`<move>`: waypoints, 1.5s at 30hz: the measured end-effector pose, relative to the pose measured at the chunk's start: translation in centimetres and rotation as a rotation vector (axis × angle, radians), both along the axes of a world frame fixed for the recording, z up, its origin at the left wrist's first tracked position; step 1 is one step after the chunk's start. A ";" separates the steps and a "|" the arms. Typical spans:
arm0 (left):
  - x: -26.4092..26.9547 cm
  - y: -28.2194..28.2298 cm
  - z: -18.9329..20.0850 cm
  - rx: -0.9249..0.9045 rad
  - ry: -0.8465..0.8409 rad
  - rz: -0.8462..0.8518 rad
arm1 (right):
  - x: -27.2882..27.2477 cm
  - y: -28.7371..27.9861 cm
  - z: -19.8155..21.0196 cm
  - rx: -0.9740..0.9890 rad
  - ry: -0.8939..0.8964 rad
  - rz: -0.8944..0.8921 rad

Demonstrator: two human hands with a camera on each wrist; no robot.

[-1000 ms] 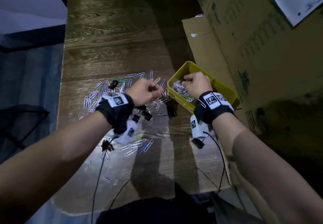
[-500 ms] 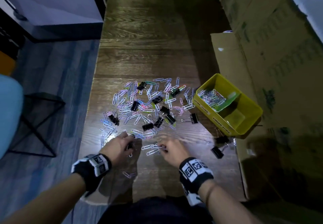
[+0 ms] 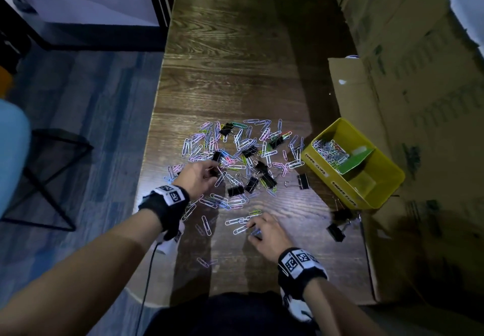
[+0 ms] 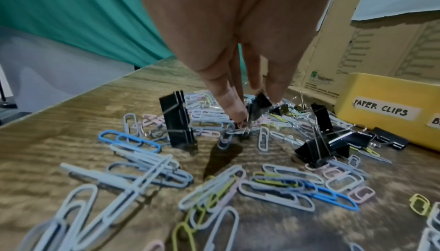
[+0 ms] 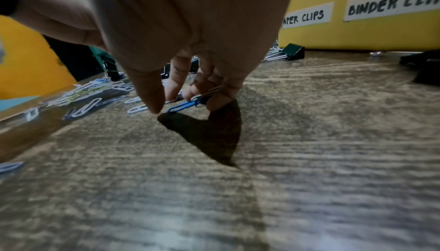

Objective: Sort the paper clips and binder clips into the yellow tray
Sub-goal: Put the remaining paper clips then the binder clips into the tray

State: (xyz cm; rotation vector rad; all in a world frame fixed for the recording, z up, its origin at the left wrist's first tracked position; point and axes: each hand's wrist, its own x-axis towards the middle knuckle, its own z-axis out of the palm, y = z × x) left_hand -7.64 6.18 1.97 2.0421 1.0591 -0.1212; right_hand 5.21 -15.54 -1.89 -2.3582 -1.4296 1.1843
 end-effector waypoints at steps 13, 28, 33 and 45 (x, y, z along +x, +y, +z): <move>-11.3 -2.3 -3.6 0.279 0.171 0.091 | -0.5 -0.1 -0.9 0.094 -0.006 -0.069; -8.7 -6.7 -2.6 0.177 0.174 -0.143 | 0.4 -0.4 0.1 0.215 0.158 -0.181; -9.4 -7.5 -0.3 -0.023 0.561 -0.550 | 1.0 -0.9 0.1 0.250 0.182 -0.287; -5.2 -6.9 -2.5 -0.121 0.218 -0.435 | 1.2 -0.3 1.7 0.219 0.204 -0.237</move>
